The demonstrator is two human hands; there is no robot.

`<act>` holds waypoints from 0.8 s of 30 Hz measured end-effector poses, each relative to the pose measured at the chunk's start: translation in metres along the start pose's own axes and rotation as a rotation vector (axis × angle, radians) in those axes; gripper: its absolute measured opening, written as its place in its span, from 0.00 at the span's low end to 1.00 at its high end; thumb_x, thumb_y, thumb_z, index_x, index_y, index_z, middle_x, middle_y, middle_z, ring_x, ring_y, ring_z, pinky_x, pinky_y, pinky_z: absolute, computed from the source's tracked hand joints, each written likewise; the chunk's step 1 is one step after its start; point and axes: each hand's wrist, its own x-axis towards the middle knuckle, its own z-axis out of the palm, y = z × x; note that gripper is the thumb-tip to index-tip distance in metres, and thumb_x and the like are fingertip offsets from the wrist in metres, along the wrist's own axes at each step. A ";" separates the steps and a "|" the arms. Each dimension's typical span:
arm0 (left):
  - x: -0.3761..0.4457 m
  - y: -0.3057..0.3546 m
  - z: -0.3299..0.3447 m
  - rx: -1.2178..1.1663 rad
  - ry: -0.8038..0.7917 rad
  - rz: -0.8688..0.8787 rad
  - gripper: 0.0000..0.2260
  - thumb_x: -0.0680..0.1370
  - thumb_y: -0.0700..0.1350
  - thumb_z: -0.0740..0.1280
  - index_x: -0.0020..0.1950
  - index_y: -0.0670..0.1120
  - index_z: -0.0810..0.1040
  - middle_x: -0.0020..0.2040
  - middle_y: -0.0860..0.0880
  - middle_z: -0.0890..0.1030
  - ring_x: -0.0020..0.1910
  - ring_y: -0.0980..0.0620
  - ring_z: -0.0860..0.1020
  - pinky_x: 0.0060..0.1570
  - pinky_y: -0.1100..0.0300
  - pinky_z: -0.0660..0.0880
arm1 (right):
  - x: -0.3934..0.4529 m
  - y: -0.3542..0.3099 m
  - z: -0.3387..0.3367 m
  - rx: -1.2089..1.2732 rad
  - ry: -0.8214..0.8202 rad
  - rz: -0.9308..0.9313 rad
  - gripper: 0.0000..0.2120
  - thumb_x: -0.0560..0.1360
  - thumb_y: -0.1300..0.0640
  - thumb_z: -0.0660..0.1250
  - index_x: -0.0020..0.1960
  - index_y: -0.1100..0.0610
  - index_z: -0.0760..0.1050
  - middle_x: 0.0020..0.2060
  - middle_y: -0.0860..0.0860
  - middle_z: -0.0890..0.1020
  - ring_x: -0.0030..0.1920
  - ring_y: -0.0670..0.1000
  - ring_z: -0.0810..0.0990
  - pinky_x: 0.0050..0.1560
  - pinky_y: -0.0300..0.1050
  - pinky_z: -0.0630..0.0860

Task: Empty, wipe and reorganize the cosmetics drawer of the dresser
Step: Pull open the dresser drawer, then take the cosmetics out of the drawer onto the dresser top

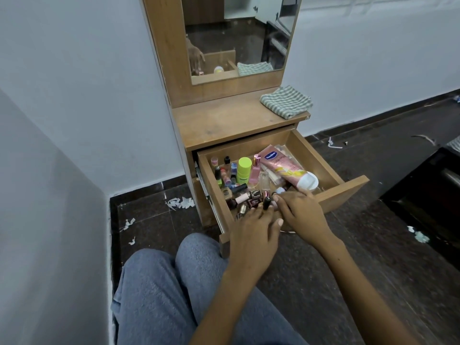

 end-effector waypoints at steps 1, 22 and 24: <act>0.004 0.000 -0.006 -0.025 0.011 -0.007 0.20 0.82 0.53 0.54 0.71 0.48 0.70 0.69 0.48 0.72 0.69 0.51 0.69 0.67 0.56 0.64 | 0.002 0.000 -0.004 0.040 -0.011 0.007 0.22 0.79 0.45 0.49 0.40 0.54 0.77 0.36 0.48 0.83 0.42 0.50 0.80 0.46 0.43 0.66; 0.076 -0.054 -0.031 -0.101 0.255 -0.107 0.14 0.79 0.47 0.65 0.63 0.46 0.78 0.65 0.49 0.76 0.66 0.50 0.70 0.68 0.52 0.63 | 0.131 0.009 0.012 0.227 -0.216 0.059 0.15 0.64 0.61 0.77 0.49 0.58 0.77 0.42 0.51 0.81 0.41 0.48 0.76 0.41 0.43 0.71; 0.080 -0.056 -0.031 -0.109 0.269 -0.097 0.14 0.79 0.47 0.64 0.64 0.47 0.78 0.66 0.49 0.76 0.67 0.50 0.70 0.68 0.54 0.62 | 0.129 0.010 0.008 0.257 -0.199 0.054 0.13 0.66 0.61 0.76 0.47 0.60 0.76 0.41 0.52 0.80 0.42 0.50 0.75 0.42 0.46 0.72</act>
